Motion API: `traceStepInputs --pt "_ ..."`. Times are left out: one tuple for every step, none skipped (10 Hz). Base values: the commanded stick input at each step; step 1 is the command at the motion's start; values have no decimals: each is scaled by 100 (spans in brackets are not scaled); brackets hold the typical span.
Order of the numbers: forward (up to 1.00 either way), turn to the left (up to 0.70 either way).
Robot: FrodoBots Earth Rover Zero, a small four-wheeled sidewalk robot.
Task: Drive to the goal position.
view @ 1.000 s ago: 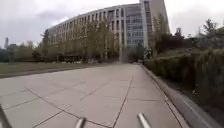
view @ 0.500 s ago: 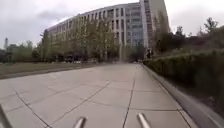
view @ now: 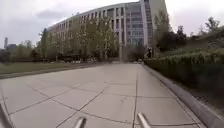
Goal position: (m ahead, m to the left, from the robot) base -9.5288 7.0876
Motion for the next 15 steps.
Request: traceStepInputs --pt "0 0" --pt "0 0" --pt "0 0" --pt "0 0" --pt "0 0" --pt "0 0" --pt "0 27" --pt "0 70" --pt "19 60" --pt "70 35" --pt "70 35" --pt "70 35" --pt "64 48" --pt "27 65" --pt "0 70"
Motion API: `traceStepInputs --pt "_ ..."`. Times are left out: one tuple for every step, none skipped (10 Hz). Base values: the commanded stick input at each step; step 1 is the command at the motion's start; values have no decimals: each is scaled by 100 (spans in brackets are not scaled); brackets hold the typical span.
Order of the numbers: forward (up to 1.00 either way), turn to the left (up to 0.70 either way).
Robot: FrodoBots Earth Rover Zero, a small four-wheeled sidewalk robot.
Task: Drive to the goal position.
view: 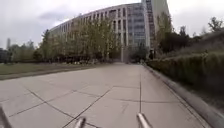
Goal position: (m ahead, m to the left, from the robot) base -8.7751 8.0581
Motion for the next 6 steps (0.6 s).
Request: traceStepInputs --pt "0 70" --pt "0 70" --pt "0 70" --pt "0 70" --pt "0 70" --pt "0 70"
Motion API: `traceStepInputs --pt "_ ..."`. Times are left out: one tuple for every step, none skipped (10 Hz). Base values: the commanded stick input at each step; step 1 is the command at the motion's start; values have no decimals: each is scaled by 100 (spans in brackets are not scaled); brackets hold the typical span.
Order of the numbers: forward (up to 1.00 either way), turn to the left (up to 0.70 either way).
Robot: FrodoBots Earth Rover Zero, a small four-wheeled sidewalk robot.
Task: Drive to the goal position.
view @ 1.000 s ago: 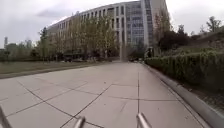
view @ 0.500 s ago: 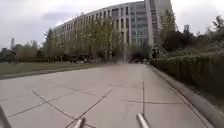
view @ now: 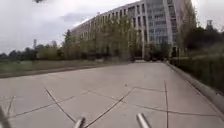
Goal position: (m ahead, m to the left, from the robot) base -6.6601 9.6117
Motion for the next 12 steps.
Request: traceStepInputs --pt "0 70" --pt "0 70" --pt "0 70" --pt "0 70" --pt "0 70" --pt "0 70" --pt "0 70" --pt "0 70" --pt "0 70" --pt "0 70" --pt "0 70" --pt "0 70"
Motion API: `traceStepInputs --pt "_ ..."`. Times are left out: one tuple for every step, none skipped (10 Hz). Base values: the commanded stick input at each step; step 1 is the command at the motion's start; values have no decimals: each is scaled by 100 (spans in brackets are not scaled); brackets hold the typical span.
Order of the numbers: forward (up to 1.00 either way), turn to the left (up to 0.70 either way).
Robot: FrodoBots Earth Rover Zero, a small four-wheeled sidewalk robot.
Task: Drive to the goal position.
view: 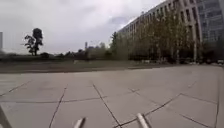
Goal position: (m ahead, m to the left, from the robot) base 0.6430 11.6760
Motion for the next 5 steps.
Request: traceStepInputs --pt "0 70" --pt "0 70" --pt "0 70" --pt "0 70" --pt "0 70"
